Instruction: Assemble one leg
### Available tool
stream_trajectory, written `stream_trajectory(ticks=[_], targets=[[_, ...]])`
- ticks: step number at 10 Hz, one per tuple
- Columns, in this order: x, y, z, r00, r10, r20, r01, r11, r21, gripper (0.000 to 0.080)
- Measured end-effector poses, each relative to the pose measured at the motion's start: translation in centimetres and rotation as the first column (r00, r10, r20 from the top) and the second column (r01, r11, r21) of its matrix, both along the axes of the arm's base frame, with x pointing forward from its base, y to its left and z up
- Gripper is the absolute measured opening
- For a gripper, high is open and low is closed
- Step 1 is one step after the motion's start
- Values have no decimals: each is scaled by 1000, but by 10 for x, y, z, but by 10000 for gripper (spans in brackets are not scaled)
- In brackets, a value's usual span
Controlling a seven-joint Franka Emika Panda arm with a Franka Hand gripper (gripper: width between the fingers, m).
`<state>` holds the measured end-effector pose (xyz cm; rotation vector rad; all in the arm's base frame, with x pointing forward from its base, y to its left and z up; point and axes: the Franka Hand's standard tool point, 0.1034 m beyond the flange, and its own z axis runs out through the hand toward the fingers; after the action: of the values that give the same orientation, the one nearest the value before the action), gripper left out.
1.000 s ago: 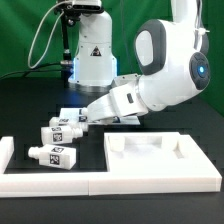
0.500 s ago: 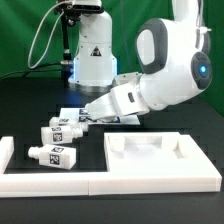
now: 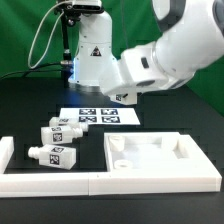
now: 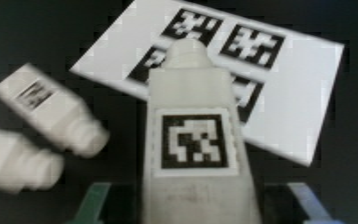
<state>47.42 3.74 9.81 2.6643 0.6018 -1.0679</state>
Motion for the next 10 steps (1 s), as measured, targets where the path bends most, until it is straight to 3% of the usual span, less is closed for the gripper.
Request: stream_trajectory(ticks=[4, 5, 6, 7, 8, 10], targets=[[6, 2, 2, 977, 12, 212, -32, 995, 91, 285], [20, 17, 14, 966, -82, 246, 43, 987, 157, 285], [52, 25, 35, 929, -188, 317, 113, 964, 239, 285], [80, 24, 52, 873, -273, 403, 152, 939, 308, 285], [95, 19, 62, 836, -290, 466, 141, 934, 327, 285], [95, 18, 56, 772, -298, 561, 106, 931, 349, 285]])
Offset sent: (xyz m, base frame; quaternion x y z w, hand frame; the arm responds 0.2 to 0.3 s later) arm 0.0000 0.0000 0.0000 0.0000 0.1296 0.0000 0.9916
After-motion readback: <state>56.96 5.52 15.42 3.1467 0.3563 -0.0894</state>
